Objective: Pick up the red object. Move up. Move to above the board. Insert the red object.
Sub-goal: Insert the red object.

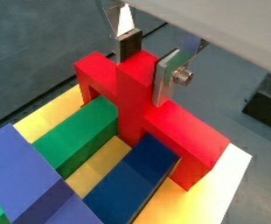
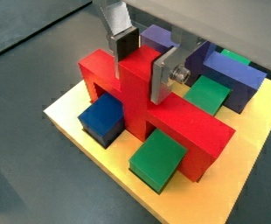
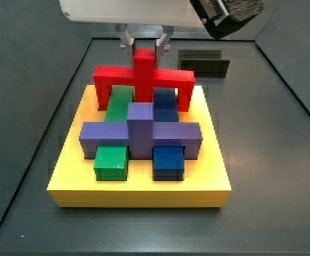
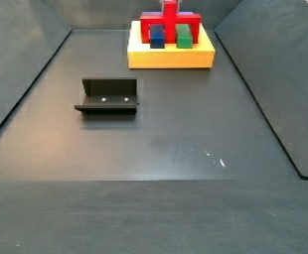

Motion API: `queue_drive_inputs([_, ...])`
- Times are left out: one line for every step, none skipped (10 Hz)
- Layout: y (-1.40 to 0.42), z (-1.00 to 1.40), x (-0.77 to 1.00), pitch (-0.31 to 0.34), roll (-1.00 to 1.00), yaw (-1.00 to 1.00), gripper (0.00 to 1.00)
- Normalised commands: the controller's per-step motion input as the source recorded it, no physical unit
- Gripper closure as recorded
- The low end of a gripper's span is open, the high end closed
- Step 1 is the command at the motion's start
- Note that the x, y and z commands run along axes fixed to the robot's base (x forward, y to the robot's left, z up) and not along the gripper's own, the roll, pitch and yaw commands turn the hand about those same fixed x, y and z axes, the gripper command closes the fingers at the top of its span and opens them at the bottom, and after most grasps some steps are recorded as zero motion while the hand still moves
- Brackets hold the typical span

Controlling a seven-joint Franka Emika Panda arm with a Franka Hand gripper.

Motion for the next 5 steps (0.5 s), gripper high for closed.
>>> queue_drive_inputs([0.0, 0.19, 0.1, 0.107, 0.09, 0.09, 1.0])
queue_drive_inputs([0.0, 0.5, 0.35, 0.207, 0.07, 0.08, 1.0])
queue_drive_inputs([0.0, 0.12, 0.31, 0.156, 0.12, 0.07, 1.0])
queue_drive_inputs([0.0, -0.26, 0.0, 0.0, 0.13, 0.01, 1.0])
queue_drive_inputs([0.0, -0.37, -0.15, 0.0, 0.15, 0.0, 1.0])
